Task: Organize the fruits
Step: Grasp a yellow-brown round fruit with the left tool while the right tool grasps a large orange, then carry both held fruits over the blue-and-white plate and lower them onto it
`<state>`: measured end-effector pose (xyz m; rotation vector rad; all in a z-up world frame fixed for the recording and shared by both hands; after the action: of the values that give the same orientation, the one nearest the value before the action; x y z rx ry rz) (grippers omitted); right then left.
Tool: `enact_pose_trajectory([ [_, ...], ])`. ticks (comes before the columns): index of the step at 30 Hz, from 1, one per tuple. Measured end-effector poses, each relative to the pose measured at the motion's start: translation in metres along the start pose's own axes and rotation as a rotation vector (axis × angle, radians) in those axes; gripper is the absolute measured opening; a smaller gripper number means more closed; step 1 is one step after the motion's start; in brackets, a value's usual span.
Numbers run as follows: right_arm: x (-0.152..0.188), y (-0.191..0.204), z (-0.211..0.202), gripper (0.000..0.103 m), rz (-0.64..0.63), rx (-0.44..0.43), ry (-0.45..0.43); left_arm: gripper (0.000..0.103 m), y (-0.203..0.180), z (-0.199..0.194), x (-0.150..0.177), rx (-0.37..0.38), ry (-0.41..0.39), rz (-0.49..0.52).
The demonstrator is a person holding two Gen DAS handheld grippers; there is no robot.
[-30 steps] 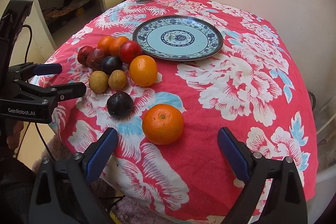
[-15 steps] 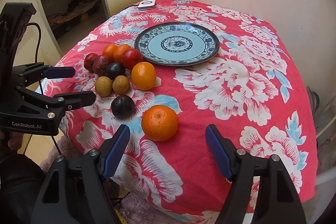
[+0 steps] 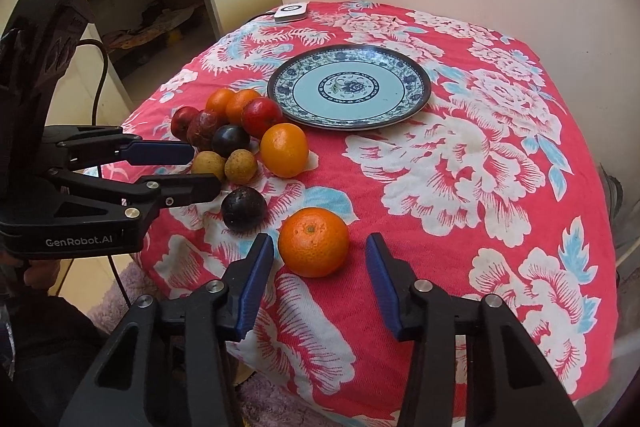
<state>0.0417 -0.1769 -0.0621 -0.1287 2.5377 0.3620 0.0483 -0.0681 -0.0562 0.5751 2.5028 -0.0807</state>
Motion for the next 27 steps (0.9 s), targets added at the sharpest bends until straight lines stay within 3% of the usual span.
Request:
enact_pose_trajectory([
  [7, -0.001, 0.002, 0.002, 0.041, 0.001, -0.009, 0.002, 0.028, -0.003, 0.002, 0.0, 0.039, -0.01, -0.003],
  [11, 0.0, 0.002, 0.002, 0.036, 0.003, -0.015, 0.001, 0.028, -0.003, 0.0, -0.001, 0.044, -0.019, -0.014],
  [27, -0.012, 0.006, -0.014, 0.036, 0.028, -0.024, -0.046, 0.028, 0.006, -0.027, -0.008, 0.033, -0.078, -0.045],
])
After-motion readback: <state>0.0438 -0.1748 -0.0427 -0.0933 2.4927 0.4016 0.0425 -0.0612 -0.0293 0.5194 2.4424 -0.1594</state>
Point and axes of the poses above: each gripper's, at about its wrist camera, not at the fingertips, and z roughly the way its jaws point, y to its left, x to its underside, the point moved 9 cm from there along z, roughly the way its jaws point, and after that the axes turned 14 degrees about z, right-handed, at the moved point
